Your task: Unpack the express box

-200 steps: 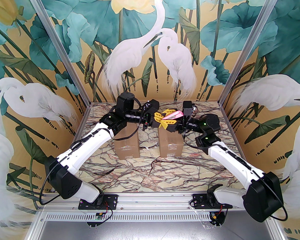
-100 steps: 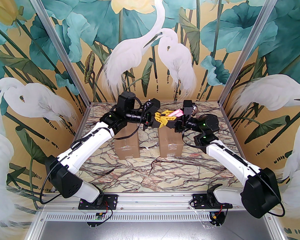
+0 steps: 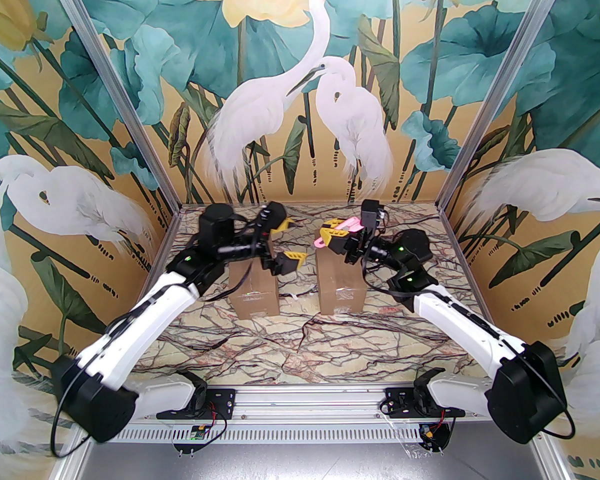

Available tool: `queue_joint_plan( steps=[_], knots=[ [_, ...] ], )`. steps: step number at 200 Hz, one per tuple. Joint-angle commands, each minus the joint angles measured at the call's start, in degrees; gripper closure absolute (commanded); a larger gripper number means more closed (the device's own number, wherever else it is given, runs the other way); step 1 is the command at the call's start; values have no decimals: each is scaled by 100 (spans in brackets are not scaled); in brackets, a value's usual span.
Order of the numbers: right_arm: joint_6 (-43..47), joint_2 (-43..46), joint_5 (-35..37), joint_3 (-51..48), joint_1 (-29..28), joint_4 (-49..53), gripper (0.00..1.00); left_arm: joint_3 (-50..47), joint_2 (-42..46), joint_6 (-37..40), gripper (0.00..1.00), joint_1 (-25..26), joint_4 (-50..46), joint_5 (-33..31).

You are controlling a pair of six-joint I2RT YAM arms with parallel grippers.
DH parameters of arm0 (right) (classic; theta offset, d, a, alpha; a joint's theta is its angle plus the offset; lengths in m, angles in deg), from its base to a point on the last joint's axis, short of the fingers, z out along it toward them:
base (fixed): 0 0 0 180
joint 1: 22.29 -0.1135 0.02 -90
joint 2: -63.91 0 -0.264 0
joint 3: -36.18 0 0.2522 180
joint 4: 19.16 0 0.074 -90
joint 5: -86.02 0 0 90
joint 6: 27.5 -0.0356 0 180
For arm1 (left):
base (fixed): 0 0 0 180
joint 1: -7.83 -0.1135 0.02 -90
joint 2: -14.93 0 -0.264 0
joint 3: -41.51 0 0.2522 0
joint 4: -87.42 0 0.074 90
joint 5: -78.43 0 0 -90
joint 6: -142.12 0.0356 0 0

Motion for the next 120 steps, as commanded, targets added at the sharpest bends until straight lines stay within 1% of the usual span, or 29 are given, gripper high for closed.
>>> queue_joint_plan(
  steps=[1, 13, 21, 35, 42, 49, 56, 66, 82, 97, 104, 111, 120],
  knots=[
    [398, -112, 1249, 313, -455, 1245, 100, 171, 175, -840, 0, -375, -684, -1700],
    [421, -316, 1668, 497, -792, 1570, 100, 372, 36, -1175, 0, -723, -1001, -1955],
    [393, -456, 1976, 616, -1013, 1747, 100, 487, -90, -1418, 0, -974, -1106, -2000],
    [398, -695, 2511, 753, -1354, 2026, 100, 736, -398, -1854, 0, -1429, -1233, -1854],
    [385, -806, 2948, 812, -1516, 2202, 100, 878, -591, -2031, 0, -1639, -1279, -1705],
    [350, -955, 3277, 894, -1664, 2402, 100, 1025, -811, -2151, 0, -1811, -1336, -1501],
    [292, -1062, 3551, 964, -1757, 2526, 100, 1187, -1032, -2259, 0, -1947, -1418, -1464],
    [240, -1277, 3938, 1074, -1877, 2717, 100, 1422, -1327, -2423, 0, -2075, -1651, -1529],
    [80, -1607, 4884, 1334, -2013, 3034, 100, 1467, -1517, -2655, 0, -2198, -1871, -1512],
    [-66, -1912, 5572, 1626, -2046, 3300, 100, 1023, -1264, -2694, 0, -2203, -1800, -1790],
    [-130, -2092, 5786, 1779, -2047, 3397, 100, 767, -1082, -2679, 0, -2213, -1807, -1926],
    [-142, -2259, 5921, 1890, -2051, 3437, 100, 550, -912, -2675, 0, -2212, -1830, -2014],
    [-134, -2487, 5931, 2016, -2049, 3324, 100, 266, -700, -2697, 0, -2212, -1871, -2007]
  ],
)
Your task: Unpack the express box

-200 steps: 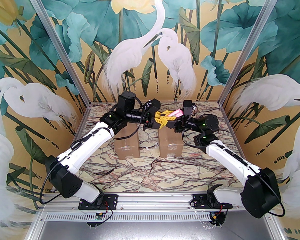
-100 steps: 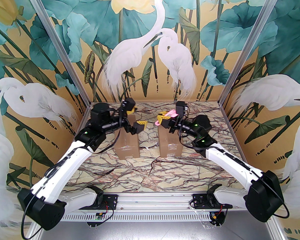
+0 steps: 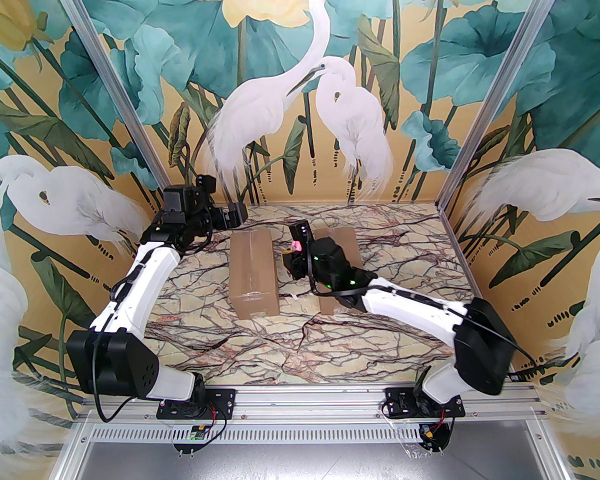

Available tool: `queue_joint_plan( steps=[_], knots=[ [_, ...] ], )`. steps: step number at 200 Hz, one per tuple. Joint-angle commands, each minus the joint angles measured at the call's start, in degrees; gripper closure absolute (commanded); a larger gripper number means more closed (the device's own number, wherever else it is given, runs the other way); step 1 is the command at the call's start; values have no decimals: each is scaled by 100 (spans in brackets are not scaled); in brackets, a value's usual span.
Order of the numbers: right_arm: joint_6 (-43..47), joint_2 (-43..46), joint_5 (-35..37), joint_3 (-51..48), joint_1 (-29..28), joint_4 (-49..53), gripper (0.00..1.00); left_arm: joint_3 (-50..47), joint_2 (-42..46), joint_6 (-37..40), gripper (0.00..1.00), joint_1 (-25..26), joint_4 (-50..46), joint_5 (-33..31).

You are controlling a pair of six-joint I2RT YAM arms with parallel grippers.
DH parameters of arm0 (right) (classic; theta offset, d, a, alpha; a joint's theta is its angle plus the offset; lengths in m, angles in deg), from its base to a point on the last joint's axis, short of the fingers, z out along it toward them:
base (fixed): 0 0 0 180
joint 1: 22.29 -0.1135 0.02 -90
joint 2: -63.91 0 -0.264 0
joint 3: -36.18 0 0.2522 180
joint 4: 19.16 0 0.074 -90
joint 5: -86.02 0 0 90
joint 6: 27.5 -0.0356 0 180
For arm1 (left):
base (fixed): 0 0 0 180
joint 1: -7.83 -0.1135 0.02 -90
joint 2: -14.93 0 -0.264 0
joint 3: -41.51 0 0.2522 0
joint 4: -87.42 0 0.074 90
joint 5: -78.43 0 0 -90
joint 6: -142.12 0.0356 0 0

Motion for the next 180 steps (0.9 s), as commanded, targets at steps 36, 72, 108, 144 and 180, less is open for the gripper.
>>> queue_joint_plan(
  steps=[36, 72, 108, 144, 180],
  knots=[
    [-543, -1288, 1409, 1318, -12, 650, 100, -1410, 1352, -572, 0, -17, -394, 46],
    [-1084, -1836, 2149, 1847, -12, 1286, 100, -1981, 1551, -836, 0, -13, -494, 410],
    [-1130, -1961, 2453, 1861, 43, 1567, 100, -2340, 1596, -1023, 0, -13, -459, 950],
    [-1040, -2057, 2873, 1947, 129, 1996, 100, -2684, 1794, -1282, 0, 11, -427, 1324],
    [-986, -2083, 3148, 1936, 185, 2167, 100, -2962, 2018, -1499, 1, 217, -357, 1408]
  ],
)
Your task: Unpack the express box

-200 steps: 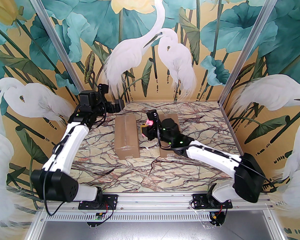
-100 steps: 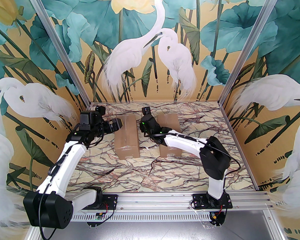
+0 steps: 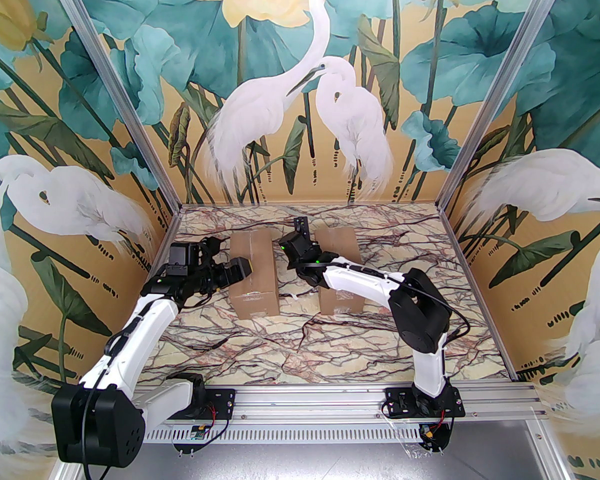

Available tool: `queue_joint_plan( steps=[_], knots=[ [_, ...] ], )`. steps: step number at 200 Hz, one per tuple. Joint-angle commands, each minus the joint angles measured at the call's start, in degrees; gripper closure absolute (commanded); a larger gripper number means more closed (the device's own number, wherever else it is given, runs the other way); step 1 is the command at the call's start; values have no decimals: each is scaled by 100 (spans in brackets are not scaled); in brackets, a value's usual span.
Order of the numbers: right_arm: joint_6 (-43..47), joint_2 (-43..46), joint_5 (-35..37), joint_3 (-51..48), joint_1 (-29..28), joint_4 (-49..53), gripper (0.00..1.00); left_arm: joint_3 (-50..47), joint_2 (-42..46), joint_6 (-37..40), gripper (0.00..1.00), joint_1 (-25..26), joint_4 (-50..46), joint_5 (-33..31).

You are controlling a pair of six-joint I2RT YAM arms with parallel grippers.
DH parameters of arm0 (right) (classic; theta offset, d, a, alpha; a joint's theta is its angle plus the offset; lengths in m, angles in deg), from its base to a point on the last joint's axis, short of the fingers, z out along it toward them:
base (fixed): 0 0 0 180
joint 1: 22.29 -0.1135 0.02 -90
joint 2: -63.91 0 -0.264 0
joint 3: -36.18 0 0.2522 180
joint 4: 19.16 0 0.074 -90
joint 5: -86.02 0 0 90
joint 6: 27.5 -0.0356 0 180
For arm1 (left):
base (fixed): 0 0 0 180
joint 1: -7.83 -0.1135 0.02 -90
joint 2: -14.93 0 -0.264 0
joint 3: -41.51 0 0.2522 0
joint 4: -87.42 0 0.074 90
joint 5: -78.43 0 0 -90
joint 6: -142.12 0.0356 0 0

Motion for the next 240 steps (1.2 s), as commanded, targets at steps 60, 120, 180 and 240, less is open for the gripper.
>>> queue_joint_plan(
  steps=[60, 120, 180, 240],
  knots=[
    [442, 117, 462, -180, 319, 181, 100, -430, 449, -866, 1, 645, 241, 246],
    [933, 231, 355, -171, 462, 99, 100, -173, 867, -911, 1, 942, 21, -390],
    [1780, 881, -258, -368, 116, -943, 100, 1510, 162, 385, 1, 62, -467, -959],
    [2018, 1083, -1308, 21, 68, -829, 100, 2396, -1682, 1304, 0, -768, 641, 6]
  ],
)
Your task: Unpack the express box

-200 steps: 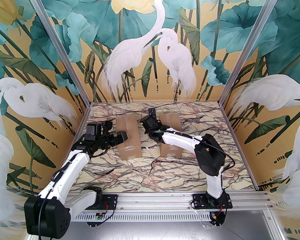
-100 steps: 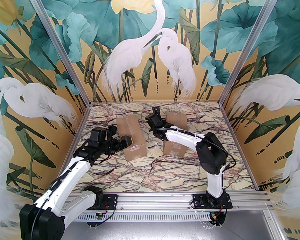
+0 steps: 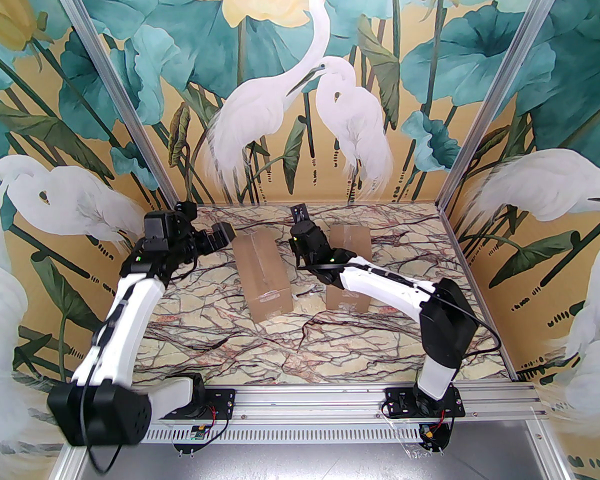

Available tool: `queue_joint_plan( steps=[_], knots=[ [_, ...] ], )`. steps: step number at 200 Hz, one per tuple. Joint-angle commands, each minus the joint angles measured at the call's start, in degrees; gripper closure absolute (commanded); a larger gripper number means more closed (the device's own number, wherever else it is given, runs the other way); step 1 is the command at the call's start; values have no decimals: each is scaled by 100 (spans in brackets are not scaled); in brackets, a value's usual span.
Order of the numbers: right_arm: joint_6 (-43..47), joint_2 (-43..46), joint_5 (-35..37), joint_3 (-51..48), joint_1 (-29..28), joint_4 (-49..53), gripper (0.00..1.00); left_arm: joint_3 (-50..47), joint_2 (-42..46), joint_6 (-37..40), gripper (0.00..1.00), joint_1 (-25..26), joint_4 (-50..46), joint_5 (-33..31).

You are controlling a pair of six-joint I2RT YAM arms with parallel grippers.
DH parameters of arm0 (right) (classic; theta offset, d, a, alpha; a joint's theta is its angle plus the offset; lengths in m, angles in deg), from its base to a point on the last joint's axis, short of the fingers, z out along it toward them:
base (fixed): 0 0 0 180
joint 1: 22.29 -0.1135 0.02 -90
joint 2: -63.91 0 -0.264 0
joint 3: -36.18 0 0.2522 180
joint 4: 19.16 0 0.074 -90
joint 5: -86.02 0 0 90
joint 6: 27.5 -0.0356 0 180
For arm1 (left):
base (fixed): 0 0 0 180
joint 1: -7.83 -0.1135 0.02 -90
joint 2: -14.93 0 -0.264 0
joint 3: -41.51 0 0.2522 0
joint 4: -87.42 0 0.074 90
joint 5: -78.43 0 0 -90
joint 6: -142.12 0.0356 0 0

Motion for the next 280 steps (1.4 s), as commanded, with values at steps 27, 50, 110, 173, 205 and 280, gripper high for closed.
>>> queue_joint_plan(
  steps=[27, 50, 110, 173, 205, 280],
  knots=[
    [256, 129, -1002, 268, 29, -42, 100, 700, -1135, 1304, 1, -47, 619, 838],
    [325, 212, -1478, 281, 29, -182, 100, 772, -1559, 1480, 1, -49, 972, 1212],
    [342, 117, -2059, 707, 37, 142, 100, 335, -2037, 1061, 1, -49, 1727, 1757],
    [378, 238, -2390, 866, 178, 440, 100, -669, -1313, 689, 4, -1, 2038, 1945],
    [274, 472, -2534, 667, 333, 468, 100, -1078, -838, 521, 6, 111, 1985, 1923],
    [252, 833, -2851, 373, 468, 485, 100, -1718, 282, 475, 4, 592, 1703, 1208]
  ],
)
